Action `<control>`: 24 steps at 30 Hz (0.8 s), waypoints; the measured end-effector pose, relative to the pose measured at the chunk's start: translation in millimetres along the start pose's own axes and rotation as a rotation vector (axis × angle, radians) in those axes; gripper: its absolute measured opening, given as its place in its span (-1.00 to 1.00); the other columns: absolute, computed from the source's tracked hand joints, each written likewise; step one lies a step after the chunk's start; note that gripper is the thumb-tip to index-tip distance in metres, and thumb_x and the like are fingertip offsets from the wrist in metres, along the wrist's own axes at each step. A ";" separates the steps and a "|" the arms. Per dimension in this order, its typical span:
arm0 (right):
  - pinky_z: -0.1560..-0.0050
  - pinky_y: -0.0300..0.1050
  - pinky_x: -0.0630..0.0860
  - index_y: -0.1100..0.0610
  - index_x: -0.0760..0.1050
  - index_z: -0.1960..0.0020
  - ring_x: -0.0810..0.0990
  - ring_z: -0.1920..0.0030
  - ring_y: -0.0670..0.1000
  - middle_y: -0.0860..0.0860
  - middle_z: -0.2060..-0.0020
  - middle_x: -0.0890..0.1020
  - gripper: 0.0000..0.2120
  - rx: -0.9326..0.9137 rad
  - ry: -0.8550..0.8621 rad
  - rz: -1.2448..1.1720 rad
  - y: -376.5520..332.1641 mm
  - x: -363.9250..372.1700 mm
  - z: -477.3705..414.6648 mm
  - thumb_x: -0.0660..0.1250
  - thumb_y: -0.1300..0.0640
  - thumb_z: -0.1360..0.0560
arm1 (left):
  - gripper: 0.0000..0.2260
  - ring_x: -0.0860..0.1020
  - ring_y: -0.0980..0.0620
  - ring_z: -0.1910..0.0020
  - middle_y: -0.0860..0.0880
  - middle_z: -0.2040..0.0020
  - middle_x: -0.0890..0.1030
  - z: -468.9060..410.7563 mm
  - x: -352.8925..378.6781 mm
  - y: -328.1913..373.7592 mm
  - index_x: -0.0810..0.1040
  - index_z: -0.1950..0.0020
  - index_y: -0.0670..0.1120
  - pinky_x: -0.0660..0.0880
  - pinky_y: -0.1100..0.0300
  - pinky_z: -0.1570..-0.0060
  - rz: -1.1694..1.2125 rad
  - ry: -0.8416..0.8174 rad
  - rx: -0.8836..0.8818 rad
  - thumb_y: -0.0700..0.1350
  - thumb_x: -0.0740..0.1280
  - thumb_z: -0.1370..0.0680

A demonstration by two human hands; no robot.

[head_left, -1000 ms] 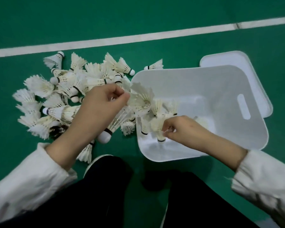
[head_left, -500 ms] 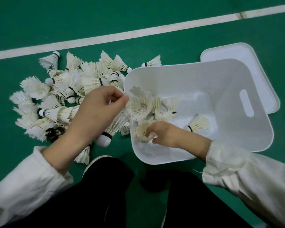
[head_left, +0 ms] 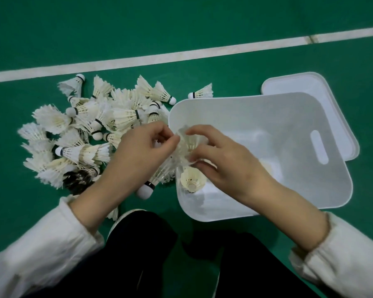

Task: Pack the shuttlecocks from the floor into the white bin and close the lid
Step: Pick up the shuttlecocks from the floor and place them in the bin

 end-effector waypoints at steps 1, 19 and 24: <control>0.29 -0.05 0.55 0.16 0.57 0.18 0.51 0.14 -0.07 0.06 -0.23 0.52 -0.88 0.020 0.009 -0.012 2.5 -2.8 0.0 0.30 0.12 -0.42 | -0.87 0.53 0.23 0.25 0.09 0.27 0.60 0.9 -1.3 -0.9 0.54 0.22 0.02 0.44 0.22 0.23 0.012 0.000 -0.002 0.03 0.33 -0.49; 0.12 0.00 0.51 0.18 0.51 -0.03 0.53 0.01 0.15 0.07 -0.20 0.40 -0.83 0.239 -0.611 0.329 95.5 96.1 28.4 0.22 0.11 -0.54 | -0.89 0.49 0.19 0.17 0.13 0.16 0.54 8.1 -12.0 27.5 0.50 0.05 0.00 0.41 0.42 0.15 -0.060 0.039 0.279 -0.11 0.40 -0.47; 0.05 0.01 0.51 0.20 0.49 -0.06 0.52 -0.05 0.18 0.10 -0.27 0.33 -0.84 0.288 -0.659 0.328 116.3 110.2 30.3 0.24 0.17 -0.53 | -0.88 0.48 0.15 0.19 0.08 0.16 0.56 7.3 -11.0 25.3 0.51 0.05 -0.01 0.43 0.28 0.14 -0.087 0.039 0.297 -0.08 0.41 -0.47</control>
Point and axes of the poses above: each hand's wrist, its own z-axis away from the middle knuckle, its own x-axis out of the palm, y = z × x, the point moved 9 cm from there along -z, towards the middle knuckle
